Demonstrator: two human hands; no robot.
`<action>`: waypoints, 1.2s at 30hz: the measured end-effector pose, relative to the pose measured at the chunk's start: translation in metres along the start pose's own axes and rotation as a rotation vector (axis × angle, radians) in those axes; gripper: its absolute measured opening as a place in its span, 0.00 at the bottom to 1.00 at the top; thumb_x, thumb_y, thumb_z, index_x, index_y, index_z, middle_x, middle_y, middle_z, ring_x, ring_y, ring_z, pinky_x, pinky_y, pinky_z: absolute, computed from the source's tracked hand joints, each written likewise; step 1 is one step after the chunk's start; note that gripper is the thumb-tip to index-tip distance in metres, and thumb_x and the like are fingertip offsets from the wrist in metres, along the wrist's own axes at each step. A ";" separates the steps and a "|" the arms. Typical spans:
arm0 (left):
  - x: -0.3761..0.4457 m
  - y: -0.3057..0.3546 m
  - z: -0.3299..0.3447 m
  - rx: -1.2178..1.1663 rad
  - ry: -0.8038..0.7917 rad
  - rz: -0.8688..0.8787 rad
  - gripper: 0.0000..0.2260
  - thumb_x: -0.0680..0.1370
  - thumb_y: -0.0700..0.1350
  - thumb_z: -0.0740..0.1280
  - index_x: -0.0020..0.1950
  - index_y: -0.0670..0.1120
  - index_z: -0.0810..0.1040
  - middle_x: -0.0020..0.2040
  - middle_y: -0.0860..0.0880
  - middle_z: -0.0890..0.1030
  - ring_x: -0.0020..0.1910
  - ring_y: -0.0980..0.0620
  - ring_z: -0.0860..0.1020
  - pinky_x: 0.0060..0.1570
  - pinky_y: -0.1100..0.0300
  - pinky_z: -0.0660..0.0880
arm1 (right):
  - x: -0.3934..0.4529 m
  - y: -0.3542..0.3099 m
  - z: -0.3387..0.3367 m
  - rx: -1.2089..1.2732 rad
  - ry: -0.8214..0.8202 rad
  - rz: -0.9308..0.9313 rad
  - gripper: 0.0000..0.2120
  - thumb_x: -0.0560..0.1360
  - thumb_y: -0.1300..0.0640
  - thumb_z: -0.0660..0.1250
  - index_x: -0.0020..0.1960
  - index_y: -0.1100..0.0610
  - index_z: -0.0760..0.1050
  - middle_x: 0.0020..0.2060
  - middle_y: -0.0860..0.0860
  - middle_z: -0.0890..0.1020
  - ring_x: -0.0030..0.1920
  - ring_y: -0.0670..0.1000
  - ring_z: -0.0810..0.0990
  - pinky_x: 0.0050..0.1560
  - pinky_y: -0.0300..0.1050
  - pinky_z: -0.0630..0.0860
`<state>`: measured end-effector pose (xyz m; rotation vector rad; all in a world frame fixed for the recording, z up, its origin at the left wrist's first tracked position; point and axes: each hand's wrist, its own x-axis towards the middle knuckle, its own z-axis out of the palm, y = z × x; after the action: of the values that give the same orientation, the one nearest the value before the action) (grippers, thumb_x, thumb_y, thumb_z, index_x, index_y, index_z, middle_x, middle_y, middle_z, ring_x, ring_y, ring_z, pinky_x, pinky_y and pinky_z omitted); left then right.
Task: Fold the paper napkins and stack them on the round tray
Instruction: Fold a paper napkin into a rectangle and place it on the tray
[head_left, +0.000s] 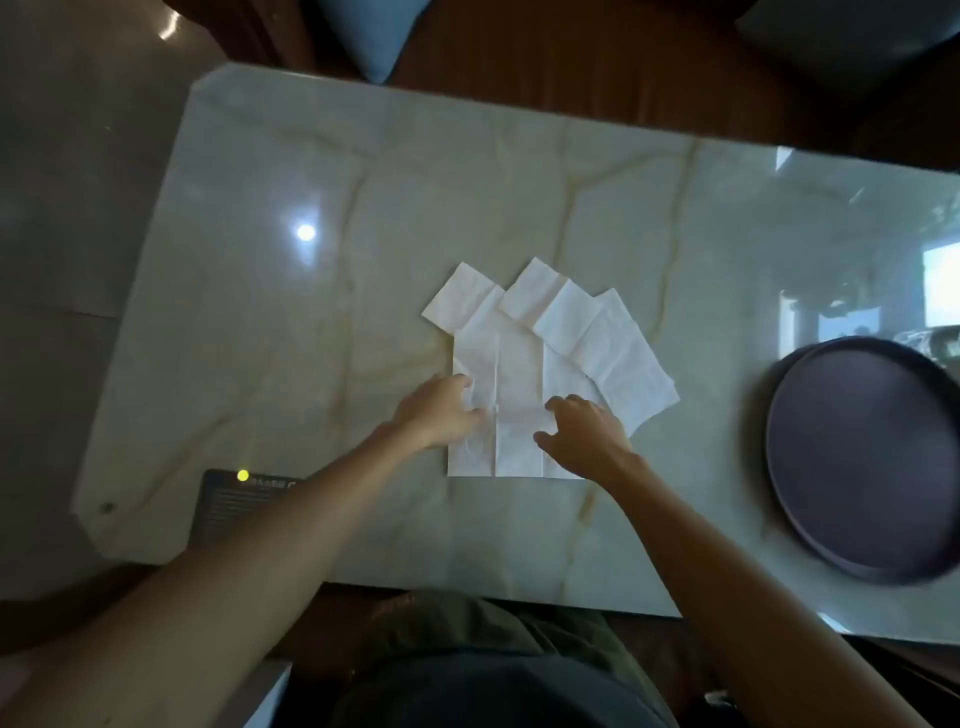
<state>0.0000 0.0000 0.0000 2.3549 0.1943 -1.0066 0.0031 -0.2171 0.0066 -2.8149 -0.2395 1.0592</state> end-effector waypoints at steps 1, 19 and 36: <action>-0.001 -0.001 0.003 -0.043 0.032 -0.005 0.30 0.77 0.60 0.68 0.74 0.43 0.71 0.72 0.42 0.75 0.69 0.41 0.75 0.64 0.47 0.74 | 0.000 0.001 0.002 0.017 -0.008 0.014 0.21 0.78 0.45 0.65 0.65 0.56 0.75 0.59 0.53 0.80 0.58 0.57 0.80 0.54 0.52 0.78; 0.012 -0.009 0.043 -0.668 0.265 -0.366 0.15 0.72 0.48 0.76 0.52 0.45 0.73 0.38 0.53 0.74 0.36 0.52 0.73 0.33 0.60 0.67 | 0.006 0.008 0.039 1.152 0.217 0.630 0.25 0.73 0.54 0.75 0.66 0.55 0.67 0.54 0.53 0.76 0.46 0.49 0.76 0.36 0.40 0.69; -0.028 -0.008 0.005 -0.902 0.297 -0.064 0.12 0.76 0.38 0.74 0.56 0.46 0.76 0.43 0.47 0.85 0.41 0.49 0.82 0.47 0.52 0.79 | -0.051 0.030 0.003 1.287 0.311 0.323 0.25 0.78 0.60 0.71 0.69 0.44 0.67 0.47 0.49 0.84 0.48 0.46 0.82 0.45 0.41 0.75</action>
<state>-0.0257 0.0059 0.0130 1.6393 0.6820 -0.4281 -0.0337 -0.2557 0.0322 -1.7634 0.6944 0.4586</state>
